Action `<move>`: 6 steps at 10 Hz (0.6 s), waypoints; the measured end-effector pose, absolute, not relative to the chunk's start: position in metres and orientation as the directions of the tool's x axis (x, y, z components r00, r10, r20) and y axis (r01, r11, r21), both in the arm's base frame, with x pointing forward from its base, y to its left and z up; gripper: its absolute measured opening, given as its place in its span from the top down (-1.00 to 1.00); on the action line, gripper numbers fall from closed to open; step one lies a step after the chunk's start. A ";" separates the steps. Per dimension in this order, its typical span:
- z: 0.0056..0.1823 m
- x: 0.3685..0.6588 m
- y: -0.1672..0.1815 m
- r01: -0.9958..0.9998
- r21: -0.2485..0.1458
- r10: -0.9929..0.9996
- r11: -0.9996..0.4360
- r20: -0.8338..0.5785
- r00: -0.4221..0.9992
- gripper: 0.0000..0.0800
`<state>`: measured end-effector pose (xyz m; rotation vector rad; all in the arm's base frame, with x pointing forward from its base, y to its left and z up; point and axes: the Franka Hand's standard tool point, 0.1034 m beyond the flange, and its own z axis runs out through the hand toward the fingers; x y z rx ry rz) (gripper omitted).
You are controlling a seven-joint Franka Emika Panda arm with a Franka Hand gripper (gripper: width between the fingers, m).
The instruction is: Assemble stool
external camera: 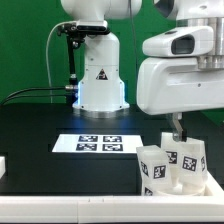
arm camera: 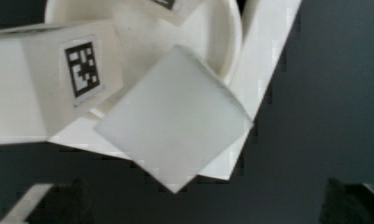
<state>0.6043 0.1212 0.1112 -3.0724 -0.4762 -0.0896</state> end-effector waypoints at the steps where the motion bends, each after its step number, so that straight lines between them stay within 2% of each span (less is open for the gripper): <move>1: 0.111 0.605 0.119 0.383 -0.009 0.382 -0.924 0.060 0.922 -0.62; 2: 0.110 0.602 0.117 0.427 -0.011 0.426 -0.904 0.042 0.904 -0.62; 3: 0.104 0.590 0.117 0.430 -0.049 0.433 -0.901 -0.046 0.900 -0.62; 6: 0.089 0.594 0.109 0.582 -0.047 0.584 -0.812 -0.060 0.810 -0.62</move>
Offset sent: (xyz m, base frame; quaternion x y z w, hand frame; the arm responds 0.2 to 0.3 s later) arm -0.0145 0.0184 -0.0277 0.0666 -0.1308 -0.0810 0.9858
